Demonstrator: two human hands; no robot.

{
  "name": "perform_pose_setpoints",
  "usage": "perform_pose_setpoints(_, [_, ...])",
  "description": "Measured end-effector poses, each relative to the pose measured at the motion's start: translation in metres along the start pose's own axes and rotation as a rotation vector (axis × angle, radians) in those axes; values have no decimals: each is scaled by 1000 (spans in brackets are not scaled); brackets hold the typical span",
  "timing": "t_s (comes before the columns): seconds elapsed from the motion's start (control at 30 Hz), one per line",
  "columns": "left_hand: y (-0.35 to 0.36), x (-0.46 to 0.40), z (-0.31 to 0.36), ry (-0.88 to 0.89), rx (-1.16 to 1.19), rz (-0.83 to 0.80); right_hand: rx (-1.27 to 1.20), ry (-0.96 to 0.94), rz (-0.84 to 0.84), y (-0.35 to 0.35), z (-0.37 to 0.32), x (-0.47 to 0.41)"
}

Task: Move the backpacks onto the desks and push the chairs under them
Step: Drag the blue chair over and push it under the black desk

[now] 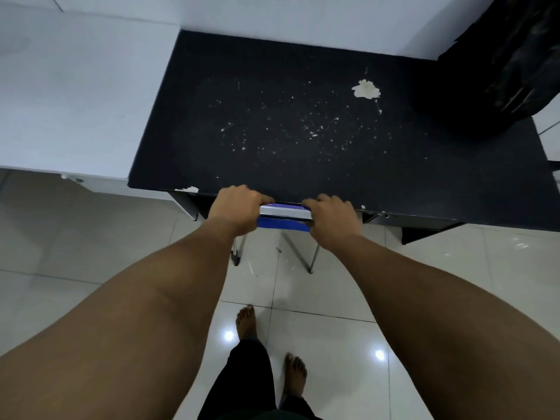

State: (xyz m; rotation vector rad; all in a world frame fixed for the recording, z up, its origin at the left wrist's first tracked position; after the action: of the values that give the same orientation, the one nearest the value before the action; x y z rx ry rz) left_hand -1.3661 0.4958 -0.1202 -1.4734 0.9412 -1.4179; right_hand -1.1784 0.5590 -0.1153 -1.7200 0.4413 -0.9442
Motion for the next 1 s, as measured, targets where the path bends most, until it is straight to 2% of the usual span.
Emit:
perform_pose_setpoints(0.27, [5, -1, 2, -39, 54, -23, -13, 35, -48, -2, -1, 0])
perform_pose_setpoints(0.57, [-5, 4, 5, -15, 154, -245, -107, 106, -261, -17, -12, 2])
perform_pose_setpoints(0.8, [-27, 29, 11, -112, 165, -103, -62, 149, -306, -32, -20, 22])
perform_pose_setpoints(1.0, [-42, 63, 17, -177, 216, -90, -81, 128, -286, -46, -32, 52])
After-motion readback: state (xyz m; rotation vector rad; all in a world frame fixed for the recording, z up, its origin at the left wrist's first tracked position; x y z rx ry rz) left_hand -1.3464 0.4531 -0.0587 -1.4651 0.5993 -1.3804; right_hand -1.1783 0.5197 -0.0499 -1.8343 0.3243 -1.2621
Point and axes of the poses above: each hand's wrist, its own x-axis away from the middle knuckle, its own y-axis out of the palm, z = x × y, the point moved 4 cm from there along -x, towards the middle knuckle, and after that the axes turned 11 degrees about -z, right-handed, at the moved point
